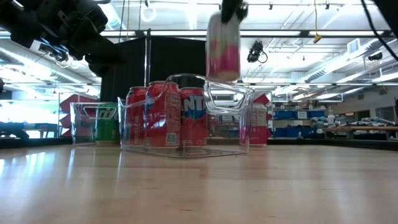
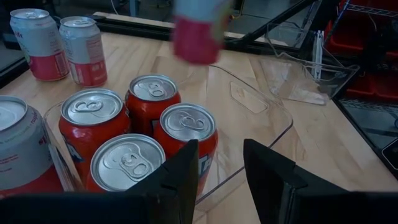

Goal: Sort soda cans
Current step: Put the bottom right pink and white soda can into the bottom right transparent bin

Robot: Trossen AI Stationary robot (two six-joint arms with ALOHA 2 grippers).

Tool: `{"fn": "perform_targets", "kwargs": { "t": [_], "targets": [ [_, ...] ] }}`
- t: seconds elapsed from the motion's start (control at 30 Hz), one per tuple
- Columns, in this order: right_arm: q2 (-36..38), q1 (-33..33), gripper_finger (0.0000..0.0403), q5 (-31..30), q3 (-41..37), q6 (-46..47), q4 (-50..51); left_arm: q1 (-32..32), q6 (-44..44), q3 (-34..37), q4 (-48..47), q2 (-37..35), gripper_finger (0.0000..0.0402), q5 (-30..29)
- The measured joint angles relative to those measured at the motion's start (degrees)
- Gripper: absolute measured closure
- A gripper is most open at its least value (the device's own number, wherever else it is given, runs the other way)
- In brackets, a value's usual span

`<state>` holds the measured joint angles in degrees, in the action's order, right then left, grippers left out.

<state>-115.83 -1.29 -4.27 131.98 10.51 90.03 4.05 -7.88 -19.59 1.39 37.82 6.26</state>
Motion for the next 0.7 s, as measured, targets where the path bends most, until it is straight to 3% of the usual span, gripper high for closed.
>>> {"fn": "perform_targets", "kwargs": {
  "t": [0.7],
  "targets": [
    [2.3,-31.4,0.0134,2.4,-0.4,53.7,-0.1,0.0,0.1,0.0,0.0,0.0,0.0271,0.0]
  ]
}}
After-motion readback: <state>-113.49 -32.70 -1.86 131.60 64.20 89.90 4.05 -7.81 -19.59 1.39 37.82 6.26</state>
